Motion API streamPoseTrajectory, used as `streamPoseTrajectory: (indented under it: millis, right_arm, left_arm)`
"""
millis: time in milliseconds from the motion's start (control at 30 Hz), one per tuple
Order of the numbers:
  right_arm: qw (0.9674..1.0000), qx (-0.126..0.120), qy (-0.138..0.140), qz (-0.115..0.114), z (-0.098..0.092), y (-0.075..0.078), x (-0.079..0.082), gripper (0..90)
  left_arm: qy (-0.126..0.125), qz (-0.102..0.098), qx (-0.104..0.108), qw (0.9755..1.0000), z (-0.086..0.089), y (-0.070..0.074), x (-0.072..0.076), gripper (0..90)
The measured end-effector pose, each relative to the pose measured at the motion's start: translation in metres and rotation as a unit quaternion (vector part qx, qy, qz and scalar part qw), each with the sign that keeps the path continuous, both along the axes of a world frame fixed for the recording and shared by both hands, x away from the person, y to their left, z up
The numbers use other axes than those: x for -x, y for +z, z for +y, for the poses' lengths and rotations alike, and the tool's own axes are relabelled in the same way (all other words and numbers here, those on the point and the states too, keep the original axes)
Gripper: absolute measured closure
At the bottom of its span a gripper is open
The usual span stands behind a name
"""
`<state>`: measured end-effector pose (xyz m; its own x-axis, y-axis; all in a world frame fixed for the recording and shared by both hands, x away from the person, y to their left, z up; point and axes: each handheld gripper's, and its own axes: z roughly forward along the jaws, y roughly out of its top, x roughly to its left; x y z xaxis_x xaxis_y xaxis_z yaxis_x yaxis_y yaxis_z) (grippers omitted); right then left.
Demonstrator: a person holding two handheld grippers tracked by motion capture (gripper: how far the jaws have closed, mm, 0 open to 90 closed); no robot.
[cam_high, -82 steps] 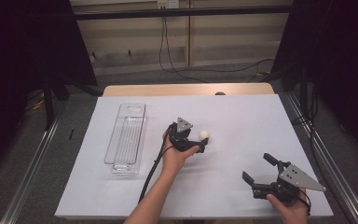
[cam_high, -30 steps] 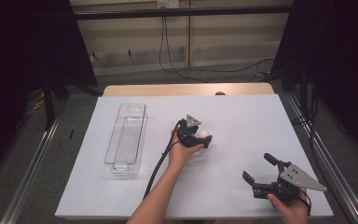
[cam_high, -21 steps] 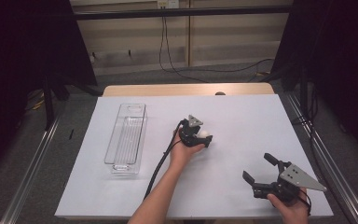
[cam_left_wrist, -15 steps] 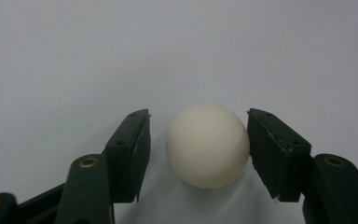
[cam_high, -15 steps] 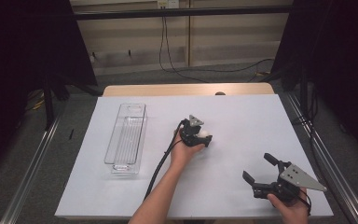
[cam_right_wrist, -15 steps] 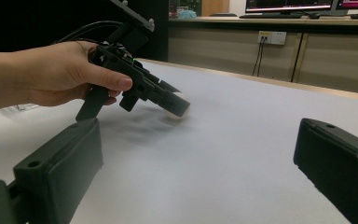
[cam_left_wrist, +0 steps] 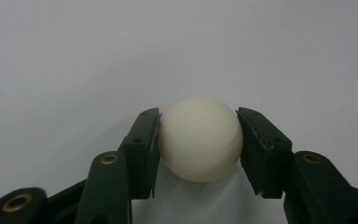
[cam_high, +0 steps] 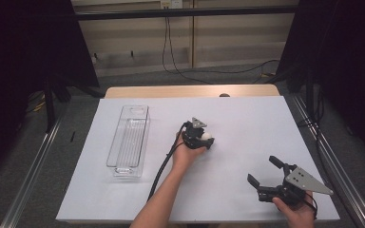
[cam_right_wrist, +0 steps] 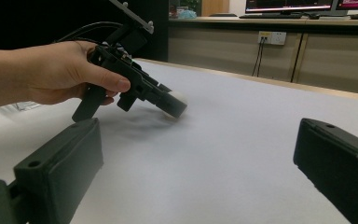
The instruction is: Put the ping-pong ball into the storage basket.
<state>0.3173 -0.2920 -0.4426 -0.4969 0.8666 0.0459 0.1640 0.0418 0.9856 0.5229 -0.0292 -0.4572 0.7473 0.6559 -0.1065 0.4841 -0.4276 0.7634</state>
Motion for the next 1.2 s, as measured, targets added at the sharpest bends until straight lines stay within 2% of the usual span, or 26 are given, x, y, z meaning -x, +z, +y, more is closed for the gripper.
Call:
streamPoseTrajectory:
  millis: [67,133,167,200,267,333,367,467,600,633,667,700,767,933,967,1000,1100,1167,1200]
  right_arm:
    - [1.0000,0.001,0.000,-0.001,0.000,0.000,0.000,0.9]
    - [1.0000,0.001,0.000,0.000,0.000,0.000,0.000,0.9]
    - [1.0000,0.001,0.000,-0.001,0.000,0.000,0.000,0.9]
    - [1.0000,0.001,0.000,-0.001,0.000,0.000,0.000,0.9]
    - [1.0000,0.001,-0.001,-0.001,0.000,0.000,0.000,0.9]
    - [1.0000,0.001,-0.001,-0.001,0.000,0.000,0.000,0.9]
    - [1.0000,0.001,0.000,-0.001,0.000,0.000,0.000,0.9]
    - [1.0000,0.000,0.001,0.001,0.000,0.000,0.000,0.9]
    - [1.0000,0.003,0.005,0.000,0.000,0.000,0.000,0.9]
    - [1.0000,0.003,0.004,0.001,0.001,0.000,0.000,0.9]
    - [1.0000,0.003,0.003,0.000,0.001,0.000,0.000,0.9]
    - [1.0000,0.003,0.003,0.001,0.001,0.000,0.000,1.0]
    - [1.0000,0.000,-0.001,0.000,0.001,0.000,0.000,0.9]
    - [1.0000,0.003,0.004,-0.002,0.001,0.000,0.000,0.9]
    - [1.0000,0.004,0.003,-0.001,0.001,0.000,0.000,0.9]
    - [1.0000,0.003,0.004,-0.001,0.001,0.000,0.000,0.9]
    - [1.0000,0.001,0.003,0.000,0.002,0.000,0.000,0.9]
    - [1.0000,0.001,0.003,0.000,0.002,0.000,0.000,0.9]
    - [1.0000,0.001,0.003,-0.001,0.002,0.000,0.000,0.9]
  left_arm:
    - [0.003,0.002,0.013,0.9999,-0.001,0.000,0.002,51.2]
    - [-0.010,0.000,-0.004,0.9999,0.002,0.003,0.001,51.1]
    - [-0.006,0.002,0.002,1.0000,0.001,0.003,0.002,51.2]
    - [-0.009,0.001,-0.002,1.0000,0.002,0.005,0.002,51.2]
    - [-0.004,0.003,0.012,0.9999,0.003,0.005,0.003,51.1]
    - [-0.009,0.006,0.011,0.9999,0.006,0.008,0.003,51.2]
    - [0.000,0.008,0.023,0.9997,0.005,0.008,0.004,51.2]
    - [-0.007,0.010,0.015,0.9998,0.009,0.011,0.004,51.2]
    - [-0.010,0.008,0.022,0.9997,0.012,0.013,0.006,51.2]
    - [-0.003,0.012,0.027,0.9996,0.012,0.014,0.008,51.2]
    - [-0.015,0.007,0.021,0.9996,0.015,0.015,0.007,51.2]
    - [-0.011,0.011,0.018,0.9997,0.015,0.017,0.008,51.2]
    - [-0.008,0.010,0.025,0.9996,0.017,0.018,0.010,51.2]
    - [-0.013,0.008,0.020,0.9997,0.023,0.025,0.012,51.2]
    - [-0.012,0.008,0.028,0.9995,0.024,0.025,0.013,51.2]
    - [-0.017,0.007,0.022,0.9996,0.026,0.026,0.013,51.2]
    - [-0.015,0.009,0.029,0.9994,0.028,0.029,0.014,51.2]
    - [-0.013,0.007,0.022,0.9997,0.030,0.031,0.015,51.3]
    - [-0.014,0.011,0.030,0.9994,0.030,0.031,0.016,51.2]
